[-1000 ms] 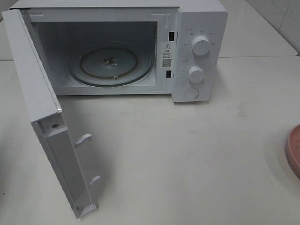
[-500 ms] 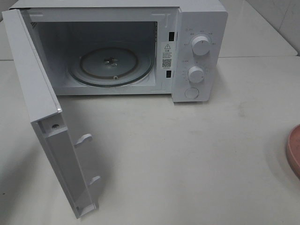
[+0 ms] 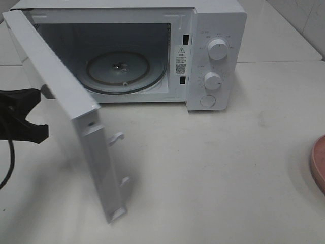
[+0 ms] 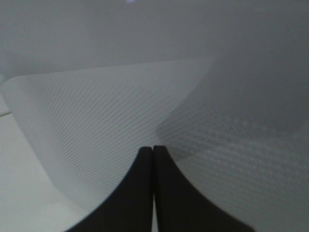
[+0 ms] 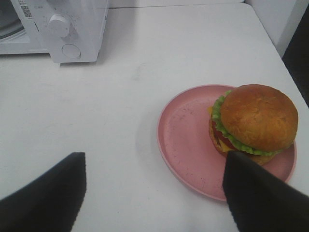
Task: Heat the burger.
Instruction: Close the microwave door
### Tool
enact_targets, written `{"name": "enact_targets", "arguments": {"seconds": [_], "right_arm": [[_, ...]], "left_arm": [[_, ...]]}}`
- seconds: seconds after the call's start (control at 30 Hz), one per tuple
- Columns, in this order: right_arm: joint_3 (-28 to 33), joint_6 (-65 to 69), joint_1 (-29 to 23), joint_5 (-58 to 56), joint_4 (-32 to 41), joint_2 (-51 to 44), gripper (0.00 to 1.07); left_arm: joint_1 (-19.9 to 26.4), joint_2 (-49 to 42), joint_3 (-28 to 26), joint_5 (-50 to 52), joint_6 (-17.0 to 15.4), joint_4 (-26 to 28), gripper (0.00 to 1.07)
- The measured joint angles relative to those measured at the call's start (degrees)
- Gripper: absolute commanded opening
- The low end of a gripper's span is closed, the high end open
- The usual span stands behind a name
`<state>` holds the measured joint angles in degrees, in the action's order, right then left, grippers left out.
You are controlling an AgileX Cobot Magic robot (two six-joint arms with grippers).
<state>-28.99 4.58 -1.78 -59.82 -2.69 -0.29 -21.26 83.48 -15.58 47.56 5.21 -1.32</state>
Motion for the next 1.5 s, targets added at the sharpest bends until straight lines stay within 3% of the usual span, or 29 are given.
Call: {"name": "enact_targets", "arguments": {"seconds": [0.07, 0.3, 0.63, 0.9, 1.07, 1.13, 1.33, 1.5], "right_arm": [[0.00, 0.00, 0.00, 0.00, 0.00, 0.00, 0.76], [0.00, 0.00, 0.00, 0.00, 0.00, 0.00, 0.76], [0.00, 0.00, 0.00, 0.00, 0.00, 0.00, 0.76], [0.00, 0.00, 0.00, 0.00, 0.00, 0.00, 0.76], [0.00, 0.00, 0.00, 0.00, 0.00, 0.00, 0.76], [0.00, 0.00, 0.00, 0.00, 0.00, 0.00, 0.76], [0.00, 0.00, 0.00, 0.00, 0.00, 0.00, 0.76], [0.00, 0.00, 0.00, 0.00, 0.00, 0.00, 0.76]], "left_arm": [[-3.55, 3.21, -2.92, 0.97, -0.11, -0.52, 0.00], [-7.05, 8.08, -8.37, 0.97, -0.11, 0.80, 0.00], [-11.40, 15.81, -18.22, 0.97, 0.11, 9.80, 0.00], [-14.67, 21.83, -27.44, 0.52, 2.64, 17.19, 0.00], [-16.39, 25.50, -33.35, -2.01, 6.36, 21.14, 0.00], [-17.36, 27.44, -36.44, -3.21, 9.22, 23.15, 0.00], [-18.51, 29.45, -40.16, -8.02, 11.23, 24.52, 0.00], [-18.68, 31.11, -43.72, -10.49, 14.73, 27.79, 0.00]]}}
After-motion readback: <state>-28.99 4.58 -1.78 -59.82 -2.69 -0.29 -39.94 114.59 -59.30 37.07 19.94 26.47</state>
